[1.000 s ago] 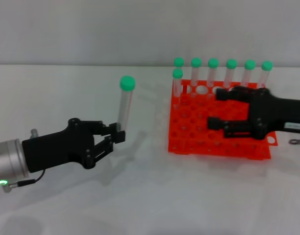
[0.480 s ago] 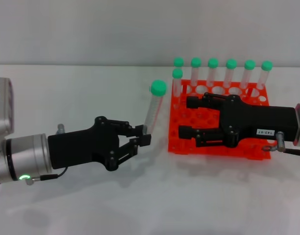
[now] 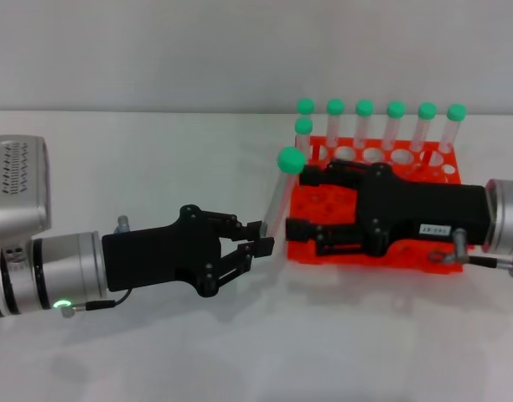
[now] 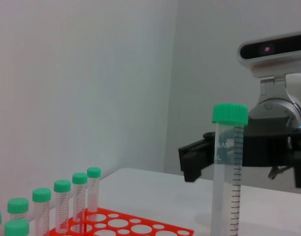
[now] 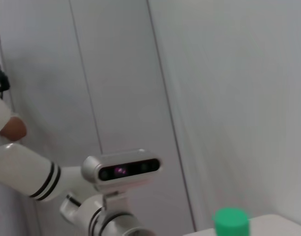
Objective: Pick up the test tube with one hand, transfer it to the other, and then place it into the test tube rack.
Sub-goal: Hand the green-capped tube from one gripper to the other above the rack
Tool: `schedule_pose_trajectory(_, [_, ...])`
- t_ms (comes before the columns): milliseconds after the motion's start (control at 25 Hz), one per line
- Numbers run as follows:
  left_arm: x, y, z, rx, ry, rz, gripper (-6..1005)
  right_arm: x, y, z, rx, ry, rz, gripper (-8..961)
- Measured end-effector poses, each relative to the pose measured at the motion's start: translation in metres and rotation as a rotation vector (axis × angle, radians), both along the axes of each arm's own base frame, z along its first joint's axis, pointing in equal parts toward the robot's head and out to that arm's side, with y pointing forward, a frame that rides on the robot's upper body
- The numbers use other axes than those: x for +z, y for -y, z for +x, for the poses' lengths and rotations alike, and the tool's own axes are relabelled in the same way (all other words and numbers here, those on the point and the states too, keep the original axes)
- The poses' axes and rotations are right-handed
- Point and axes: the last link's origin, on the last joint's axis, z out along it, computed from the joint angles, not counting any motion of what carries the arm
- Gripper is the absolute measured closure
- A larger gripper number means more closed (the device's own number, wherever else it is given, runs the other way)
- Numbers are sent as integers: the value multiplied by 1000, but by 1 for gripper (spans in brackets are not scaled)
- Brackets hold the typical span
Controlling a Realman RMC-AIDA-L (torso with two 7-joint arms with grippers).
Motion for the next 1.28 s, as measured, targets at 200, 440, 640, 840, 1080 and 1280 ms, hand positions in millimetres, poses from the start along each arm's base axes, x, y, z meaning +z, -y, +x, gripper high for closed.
schedule_pose_trajectory(200, [-3,-1,3,-4,6,-7,831,-8,2,-6,26,11,-16,75])
schedule_pose_trajectory(440, [-5,0,2,-2,-7,-11,831,-14,0,-10,28,-1,11,112])
schedule_pose_trajectory(640, [-5,0,2,-2,-9,-10,831,-15,-2,-11,22,6,24,234])
schedule_pose_trajectory(840, [-5,-1,1,-1,-10,-9,831,-16,-3,-11,26,14,36,280])
schedule_pose_trajectory(1080, [-5,-2,0,4,-18,-4,831,-15,-3,-10,36,8,55,460])
schedule_pose_trajectory(1280, [-5,-2,1,4,-18,-2,831,-16,-3,-10,47,17,54,600])
